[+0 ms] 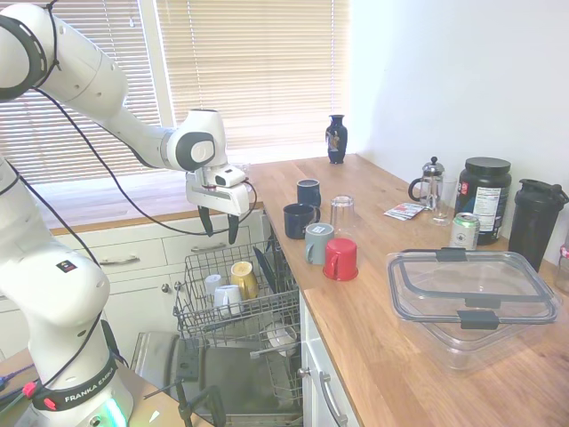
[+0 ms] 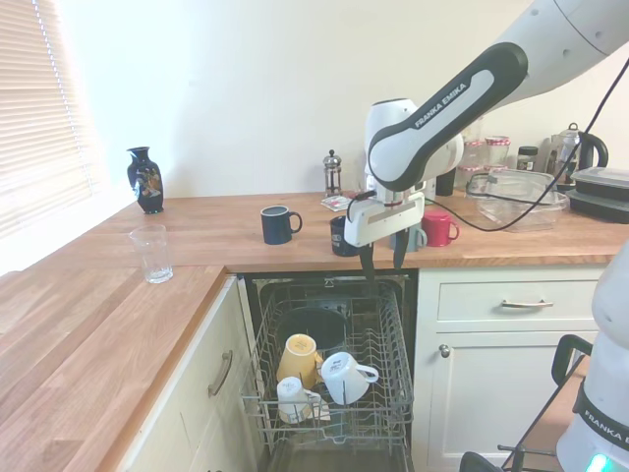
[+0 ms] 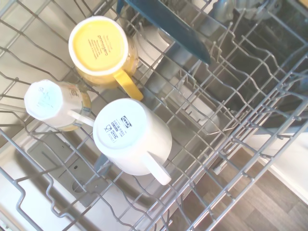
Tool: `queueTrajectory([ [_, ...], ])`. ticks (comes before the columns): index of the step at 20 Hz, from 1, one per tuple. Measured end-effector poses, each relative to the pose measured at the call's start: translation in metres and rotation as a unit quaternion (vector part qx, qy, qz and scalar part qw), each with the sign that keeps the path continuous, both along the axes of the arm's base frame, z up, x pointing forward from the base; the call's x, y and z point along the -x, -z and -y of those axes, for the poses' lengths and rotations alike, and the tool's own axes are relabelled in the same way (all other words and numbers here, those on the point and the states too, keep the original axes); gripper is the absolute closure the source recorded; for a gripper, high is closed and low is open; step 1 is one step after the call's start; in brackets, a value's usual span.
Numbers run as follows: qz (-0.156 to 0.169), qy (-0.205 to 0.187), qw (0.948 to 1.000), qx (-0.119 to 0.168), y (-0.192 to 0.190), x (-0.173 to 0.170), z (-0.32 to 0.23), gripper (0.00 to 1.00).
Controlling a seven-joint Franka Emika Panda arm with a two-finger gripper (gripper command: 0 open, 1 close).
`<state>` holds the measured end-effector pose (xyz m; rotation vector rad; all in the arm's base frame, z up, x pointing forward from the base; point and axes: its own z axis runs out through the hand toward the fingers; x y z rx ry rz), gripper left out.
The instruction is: Unload a mug from dishwasher
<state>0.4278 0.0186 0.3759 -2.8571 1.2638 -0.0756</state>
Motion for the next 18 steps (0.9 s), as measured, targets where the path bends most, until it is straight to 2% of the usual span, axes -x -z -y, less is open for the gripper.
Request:
queueTrajectory([
  [4, -0.007, -0.009, 0.9999, 0.001, 0.008, 0.003, -0.006, 0.0],
  [9, -0.022, -0.051, 0.9984, 0.014, 0.042, 0.01, -0.057, 0.0],
  [14, -0.043, -0.073, 0.9958, 0.035, 0.082, 0.002, -0.072, 0.0],
  [18, -0.065, -0.101, 0.9915, 0.05, 0.109, -0.006, -0.077, 0.0],
])
